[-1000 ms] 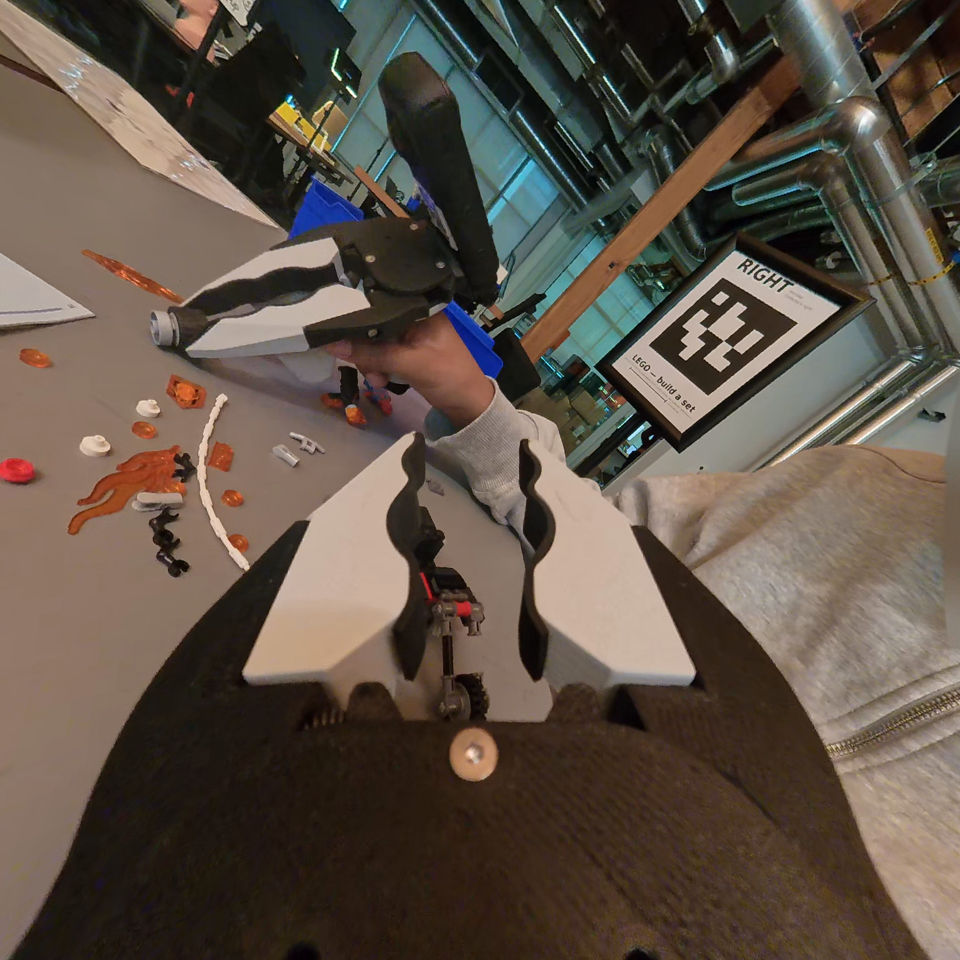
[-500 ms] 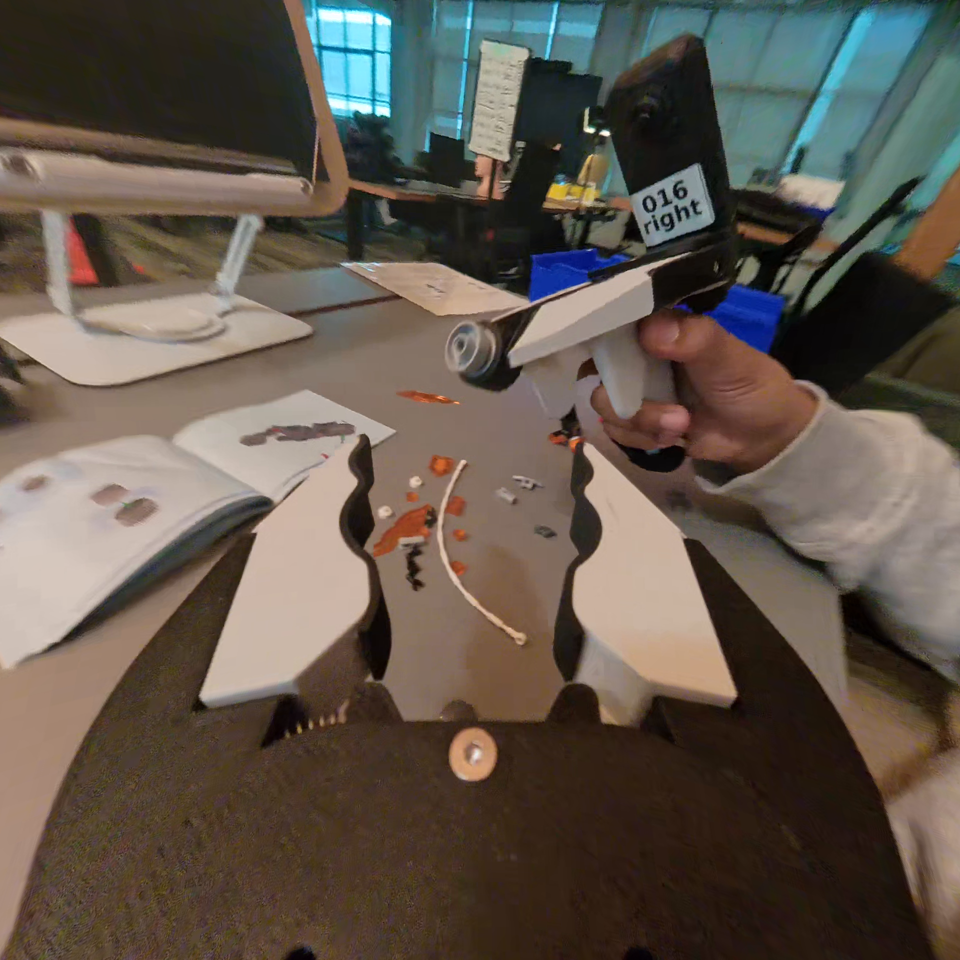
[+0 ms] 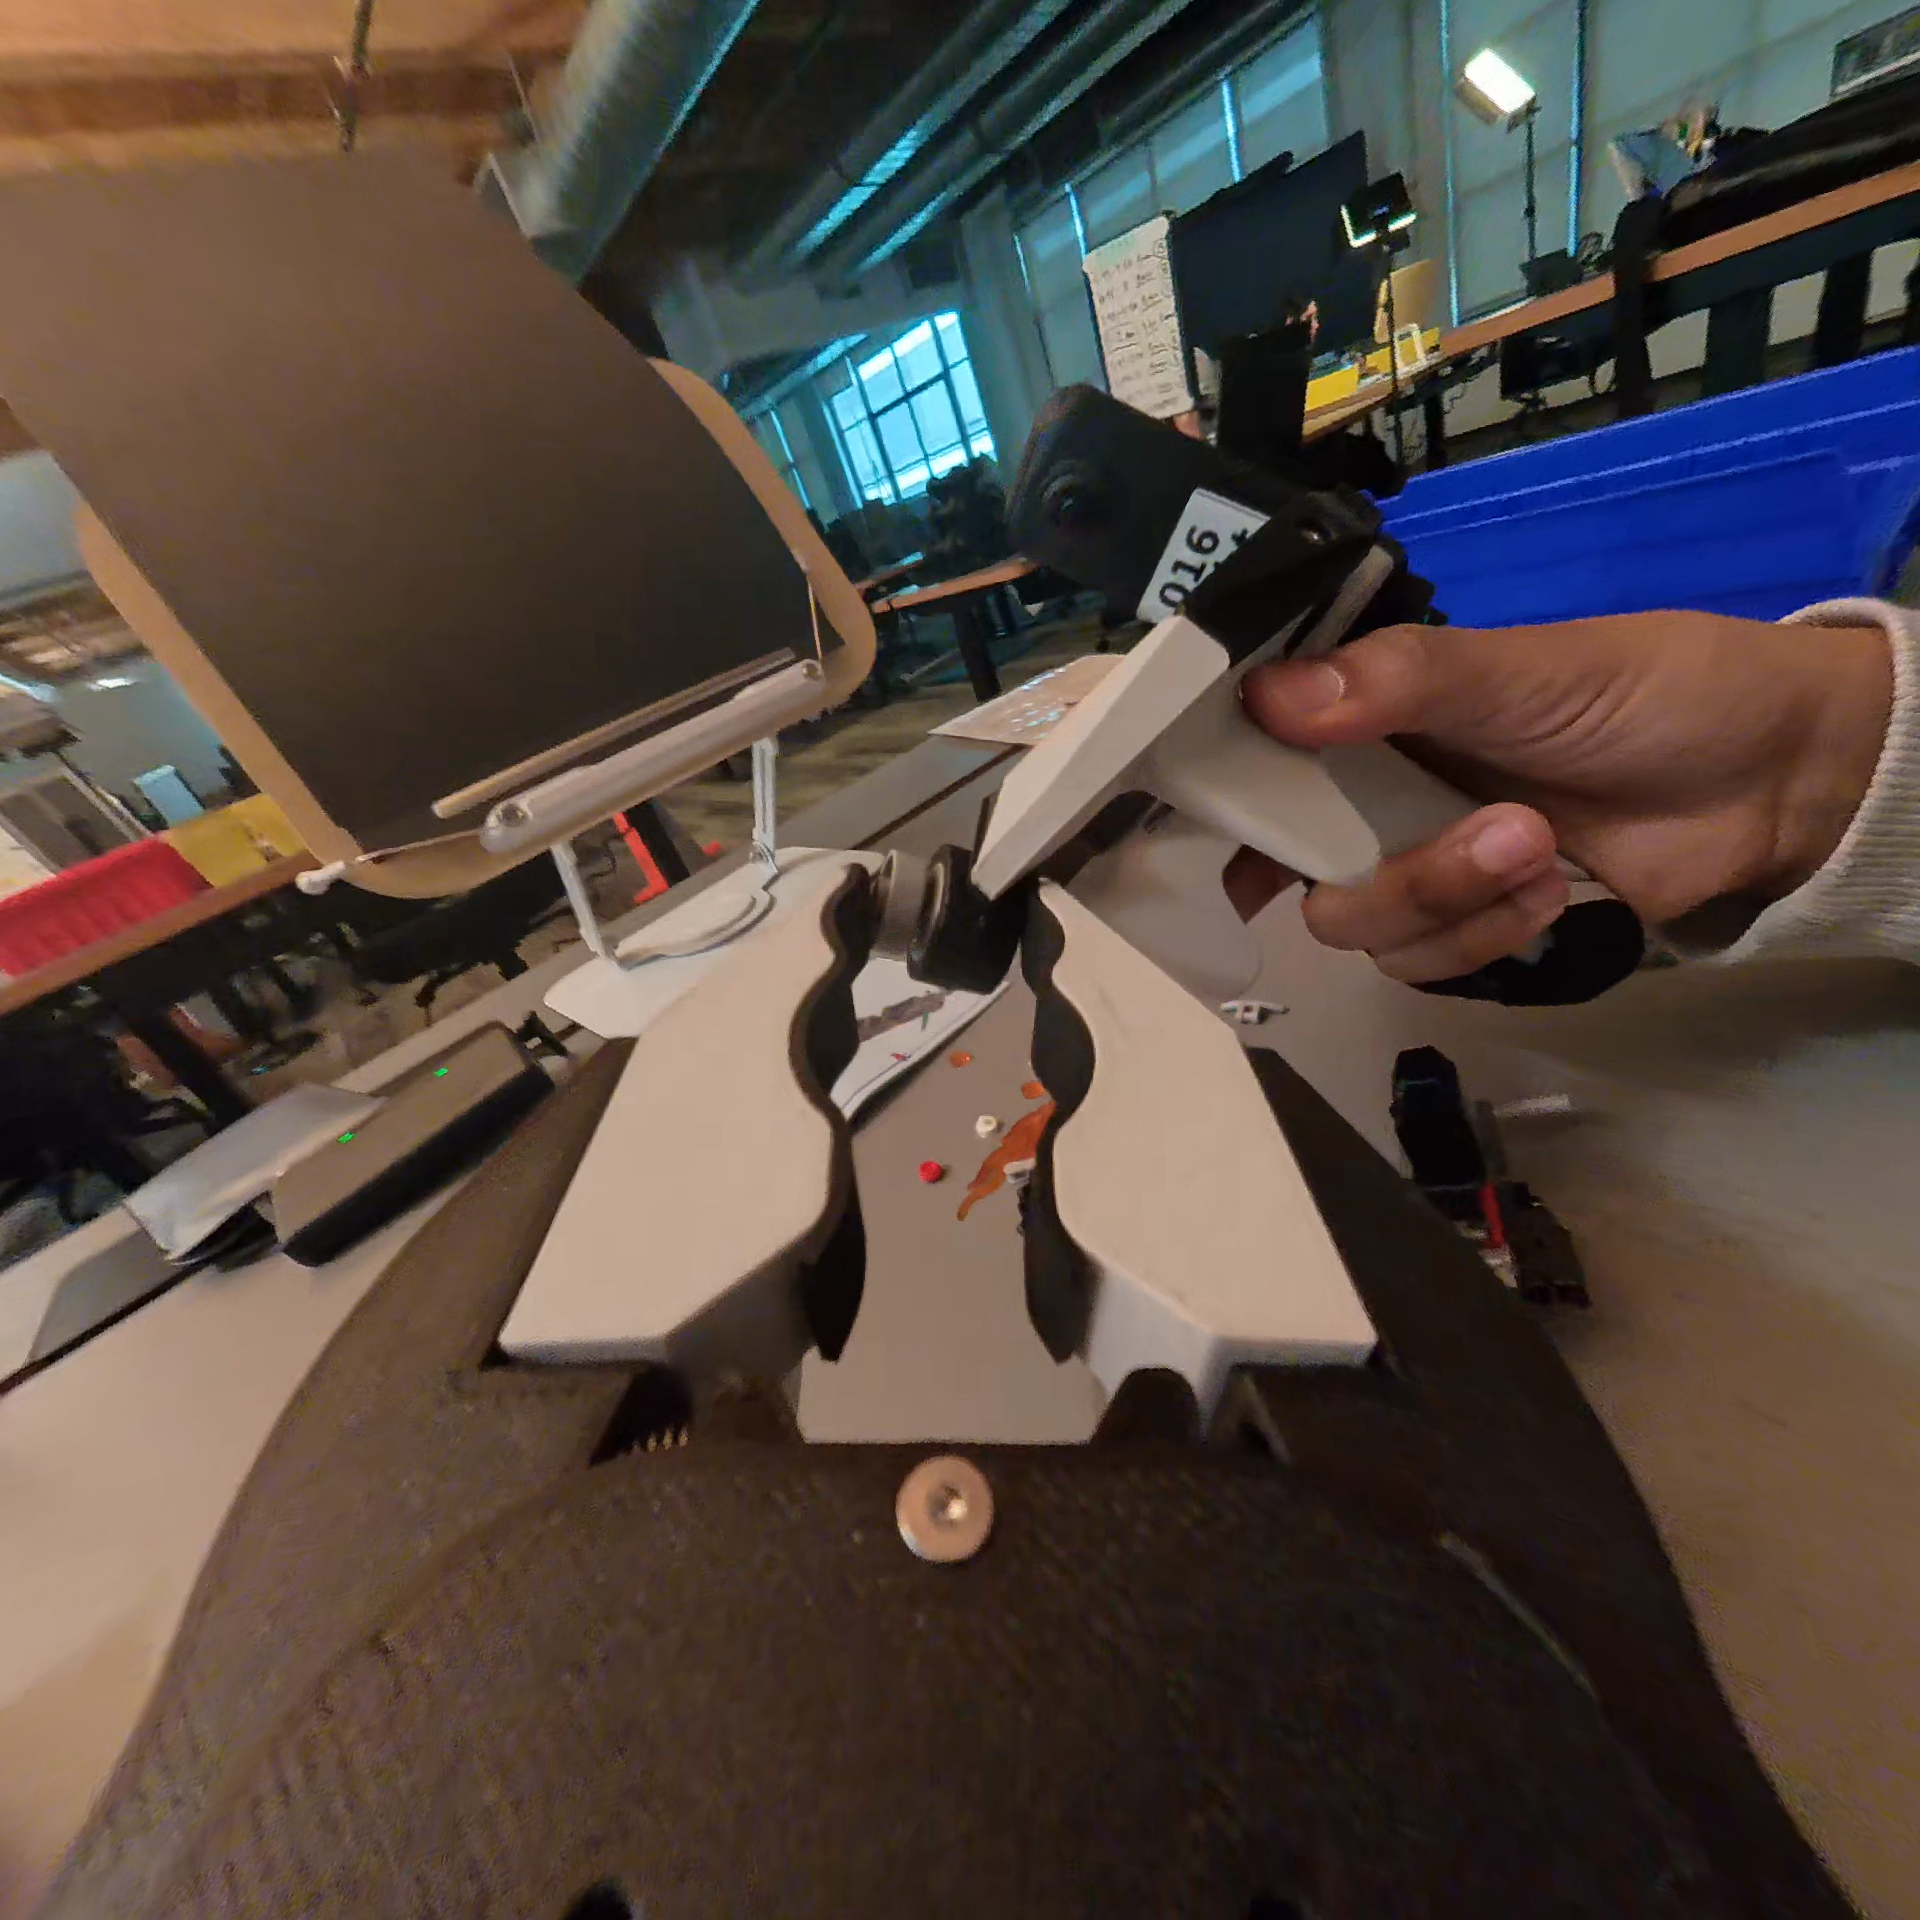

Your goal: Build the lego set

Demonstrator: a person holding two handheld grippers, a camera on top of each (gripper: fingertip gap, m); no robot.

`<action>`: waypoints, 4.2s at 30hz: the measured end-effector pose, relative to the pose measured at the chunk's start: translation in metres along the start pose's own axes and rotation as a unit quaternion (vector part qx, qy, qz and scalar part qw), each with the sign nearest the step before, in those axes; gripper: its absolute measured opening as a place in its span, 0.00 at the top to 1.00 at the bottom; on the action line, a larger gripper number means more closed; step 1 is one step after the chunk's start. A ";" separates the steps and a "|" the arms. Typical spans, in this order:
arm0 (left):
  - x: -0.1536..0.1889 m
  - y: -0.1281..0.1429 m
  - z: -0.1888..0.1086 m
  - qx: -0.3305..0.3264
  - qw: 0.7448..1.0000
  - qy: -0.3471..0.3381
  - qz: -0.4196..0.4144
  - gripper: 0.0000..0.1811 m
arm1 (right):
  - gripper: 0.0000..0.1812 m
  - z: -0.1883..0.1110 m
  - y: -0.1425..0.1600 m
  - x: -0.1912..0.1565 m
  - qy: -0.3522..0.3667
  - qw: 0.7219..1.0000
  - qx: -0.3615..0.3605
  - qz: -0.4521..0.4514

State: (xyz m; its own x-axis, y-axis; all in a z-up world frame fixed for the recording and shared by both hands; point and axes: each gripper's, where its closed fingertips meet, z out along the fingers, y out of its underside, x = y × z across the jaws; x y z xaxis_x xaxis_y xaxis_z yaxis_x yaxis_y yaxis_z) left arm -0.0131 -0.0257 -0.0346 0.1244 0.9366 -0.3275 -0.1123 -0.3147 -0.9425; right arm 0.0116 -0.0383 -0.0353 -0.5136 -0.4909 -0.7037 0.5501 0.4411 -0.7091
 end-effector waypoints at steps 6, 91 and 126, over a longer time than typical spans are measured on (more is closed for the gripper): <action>0.012 -0.004 -0.002 0.016 0.997 0.061 -0.046 0.85 | 0.83 -0.014 -0.016 -0.007 0.005 0.995 0.043 -0.087; 0.010 -0.015 -0.013 0.071 0.835 0.315 -0.446 0.86 | 0.94 -0.017 -0.001 -0.008 0.121 0.934 0.069 -0.330; 0.013 -0.016 -0.019 0.065 0.764 0.380 -0.518 0.87 | 0.93 -0.021 -0.003 -0.021 -0.023 0.984 0.108 -0.140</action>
State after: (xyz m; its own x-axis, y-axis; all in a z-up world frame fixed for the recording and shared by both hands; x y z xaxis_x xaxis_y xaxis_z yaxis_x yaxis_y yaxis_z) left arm 0.0090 -0.0111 -0.0247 0.7432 0.2983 0.5989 0.3431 0.5985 -0.7239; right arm 0.0075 -0.0136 -0.0193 -0.6376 -0.6060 -0.4757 0.5211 0.1156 -0.8457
